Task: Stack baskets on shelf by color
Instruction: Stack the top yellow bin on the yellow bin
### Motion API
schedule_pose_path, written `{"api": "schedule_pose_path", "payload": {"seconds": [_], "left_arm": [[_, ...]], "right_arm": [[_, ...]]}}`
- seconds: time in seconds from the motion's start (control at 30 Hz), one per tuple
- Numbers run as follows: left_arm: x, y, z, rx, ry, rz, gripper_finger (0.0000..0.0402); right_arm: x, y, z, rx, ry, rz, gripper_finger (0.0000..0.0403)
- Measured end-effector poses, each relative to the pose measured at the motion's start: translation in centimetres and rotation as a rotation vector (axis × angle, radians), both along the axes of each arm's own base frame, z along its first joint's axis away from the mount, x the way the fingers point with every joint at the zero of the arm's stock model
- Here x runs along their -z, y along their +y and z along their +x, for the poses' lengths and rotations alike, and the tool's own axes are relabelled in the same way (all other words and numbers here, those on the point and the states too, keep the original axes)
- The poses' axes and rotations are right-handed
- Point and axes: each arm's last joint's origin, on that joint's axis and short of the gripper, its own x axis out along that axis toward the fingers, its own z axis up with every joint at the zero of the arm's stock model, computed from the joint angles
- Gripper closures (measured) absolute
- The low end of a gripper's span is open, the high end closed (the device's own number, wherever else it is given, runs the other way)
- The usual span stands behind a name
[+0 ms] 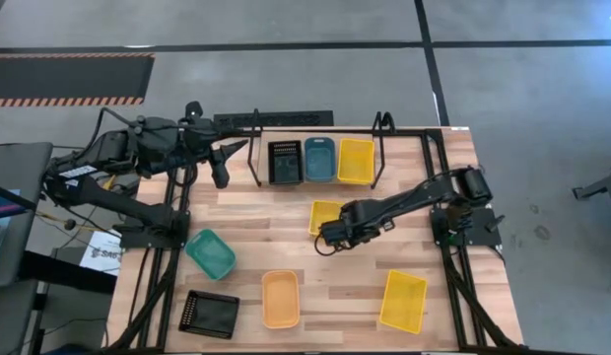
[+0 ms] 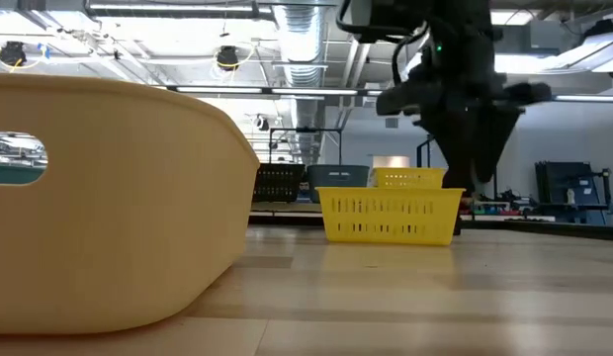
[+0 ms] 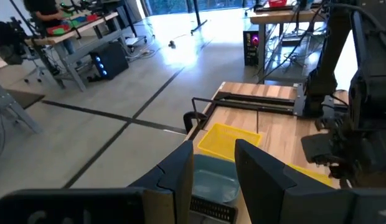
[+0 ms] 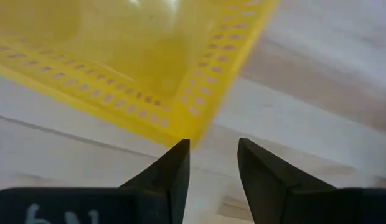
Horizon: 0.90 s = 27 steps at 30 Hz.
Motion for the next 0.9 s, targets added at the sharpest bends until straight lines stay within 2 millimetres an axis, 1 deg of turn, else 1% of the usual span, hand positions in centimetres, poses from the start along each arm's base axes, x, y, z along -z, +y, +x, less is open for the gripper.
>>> {"api": "schedule_pose_path", "payload": {"seconds": [0.07,0.13,0.27,0.4,0.5,0.6,0.7,0.83,0.9], "left_arm": [[0.0,0.0,0.0,0.0,0.001,0.001,0.0294],[0.0,0.0,0.0,0.001,0.003,0.004,0.0294],[0.0,0.0,0.0,0.0,0.006,0.004,0.0294],[0.0,0.0,0.0,0.0,0.007,0.004,0.0294],[0.0,0.0,0.0,0.0,0.007,0.004,0.0294],[0.0,0.0,0.0,0.001,0.009,0.008,0.0294],[0.0,0.0,0.0,0.004,0.014,0.019,0.0294],[0.0,0.0,0.0,0.007,0.019,0.026,0.0294],[0.0,0.0,0.0,0.01,0.024,0.035,0.0294]], "right_arm": [[0.6,0.0,0.3,0.021,-0.071,0.011,0.0245],[0.6,-0.1,0.6,0.03,-0.13,0.017,0.0245],[0.1,-0.6,0.4,0.043,-0.14,-0.007,0.0245],[-1.4,-1.1,0.0,0.055,-0.201,-0.046,0.0245],[-2.5,-1.5,-0.3,0.122,-0.267,-0.123,0.0245],[-2.9,-1.7,-0.3,0.207,-0.311,-0.177,0.0245],[-2.4,-1.7,0.0,0.27,-0.322,-0.183,0.0245],[-0.6,-1.2,1.1,0.292,-0.327,-0.176,0.0245],[0.1,-0.9,1.3,0.303,-0.311,-0.17,0.0245]]}}
